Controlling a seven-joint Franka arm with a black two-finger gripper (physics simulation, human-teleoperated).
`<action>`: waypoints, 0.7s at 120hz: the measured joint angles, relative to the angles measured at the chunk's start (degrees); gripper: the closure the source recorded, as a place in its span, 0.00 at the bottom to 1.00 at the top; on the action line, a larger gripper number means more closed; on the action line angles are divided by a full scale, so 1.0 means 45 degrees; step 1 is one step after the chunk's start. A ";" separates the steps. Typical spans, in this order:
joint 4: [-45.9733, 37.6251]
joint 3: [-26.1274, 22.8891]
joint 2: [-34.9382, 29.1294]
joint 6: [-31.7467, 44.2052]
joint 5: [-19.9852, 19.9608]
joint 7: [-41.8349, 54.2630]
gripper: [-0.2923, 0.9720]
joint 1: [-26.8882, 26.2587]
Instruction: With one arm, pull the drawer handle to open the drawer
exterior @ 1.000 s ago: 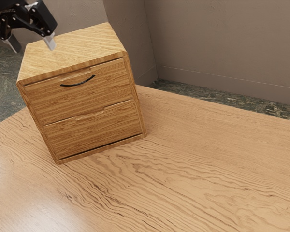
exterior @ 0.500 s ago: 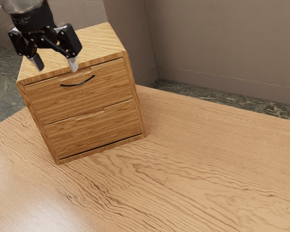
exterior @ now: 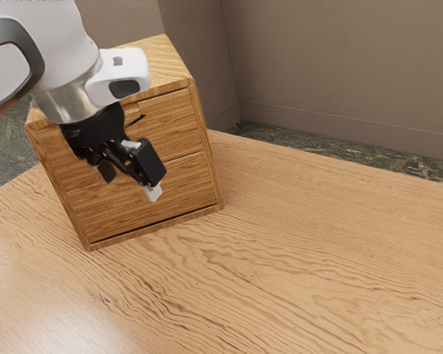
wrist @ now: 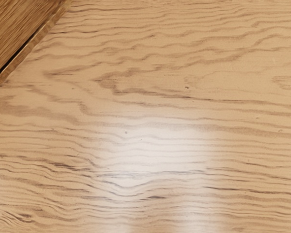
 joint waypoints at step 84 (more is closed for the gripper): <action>-0.1100 1.0673 -0.1990 0.3202 0.8609 0.4444 0.23 -1.1593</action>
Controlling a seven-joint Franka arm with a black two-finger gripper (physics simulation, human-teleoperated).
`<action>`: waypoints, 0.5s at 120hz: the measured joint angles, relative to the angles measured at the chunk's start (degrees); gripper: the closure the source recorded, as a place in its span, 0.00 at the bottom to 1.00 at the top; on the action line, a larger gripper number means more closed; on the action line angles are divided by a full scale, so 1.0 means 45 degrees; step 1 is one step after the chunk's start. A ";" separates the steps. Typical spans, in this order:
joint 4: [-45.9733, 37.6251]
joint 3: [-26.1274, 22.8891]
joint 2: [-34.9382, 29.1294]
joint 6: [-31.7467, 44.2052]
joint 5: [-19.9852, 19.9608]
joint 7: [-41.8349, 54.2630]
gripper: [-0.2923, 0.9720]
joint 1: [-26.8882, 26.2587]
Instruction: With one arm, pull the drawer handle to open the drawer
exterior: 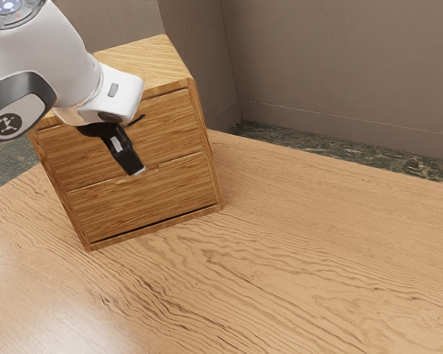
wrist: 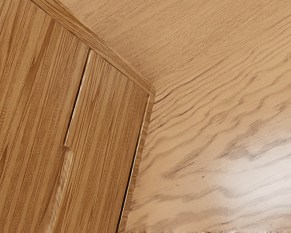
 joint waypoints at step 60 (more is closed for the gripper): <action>0.0562 0.1561 0.0588 -0.0771 0.2093 0.1468 0.23 -0.1580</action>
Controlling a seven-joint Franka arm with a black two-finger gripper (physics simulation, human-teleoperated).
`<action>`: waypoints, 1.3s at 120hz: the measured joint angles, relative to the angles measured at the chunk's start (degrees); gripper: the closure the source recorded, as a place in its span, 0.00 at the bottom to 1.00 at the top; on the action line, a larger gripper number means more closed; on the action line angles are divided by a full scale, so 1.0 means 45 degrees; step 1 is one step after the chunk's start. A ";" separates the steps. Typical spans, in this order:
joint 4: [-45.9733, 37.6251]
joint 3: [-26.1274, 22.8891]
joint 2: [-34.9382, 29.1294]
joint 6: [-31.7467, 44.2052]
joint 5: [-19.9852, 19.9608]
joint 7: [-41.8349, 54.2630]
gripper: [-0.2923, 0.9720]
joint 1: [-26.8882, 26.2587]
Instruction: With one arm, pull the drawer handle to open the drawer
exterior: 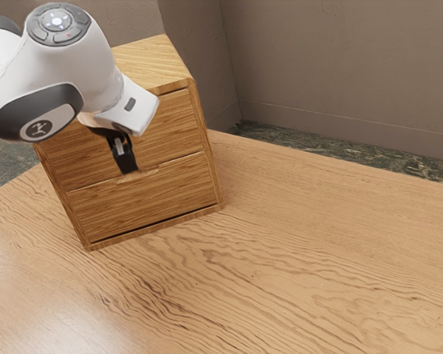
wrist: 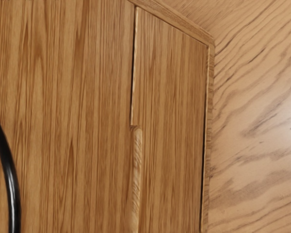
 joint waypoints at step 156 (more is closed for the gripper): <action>-0.0464 0.0898 0.0314 0.0414 -0.0092 0.1200 0.23 -0.0301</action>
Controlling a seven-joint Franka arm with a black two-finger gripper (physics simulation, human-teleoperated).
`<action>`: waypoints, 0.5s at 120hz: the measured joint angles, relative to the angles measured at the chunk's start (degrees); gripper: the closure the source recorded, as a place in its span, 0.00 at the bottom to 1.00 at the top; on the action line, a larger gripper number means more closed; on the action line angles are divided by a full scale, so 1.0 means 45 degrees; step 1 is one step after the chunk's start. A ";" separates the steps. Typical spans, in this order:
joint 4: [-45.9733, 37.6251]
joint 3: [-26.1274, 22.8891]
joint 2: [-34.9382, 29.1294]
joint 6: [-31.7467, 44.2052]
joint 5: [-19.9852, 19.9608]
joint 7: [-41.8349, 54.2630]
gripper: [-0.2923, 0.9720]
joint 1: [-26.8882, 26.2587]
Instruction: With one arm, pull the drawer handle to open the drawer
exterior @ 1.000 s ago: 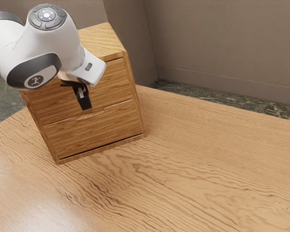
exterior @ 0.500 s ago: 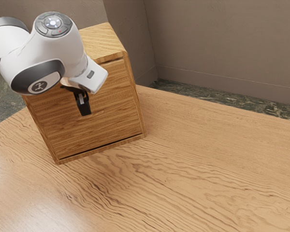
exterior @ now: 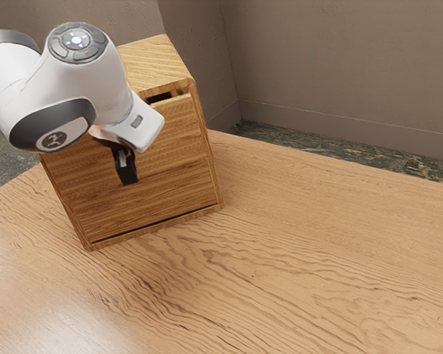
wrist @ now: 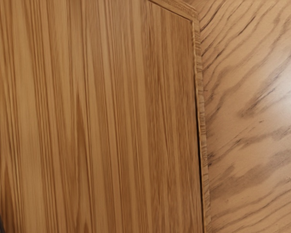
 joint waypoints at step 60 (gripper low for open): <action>-0.1337 -0.2881 -0.0067 0.0369 -0.0553 -0.0145 0.25 0.2524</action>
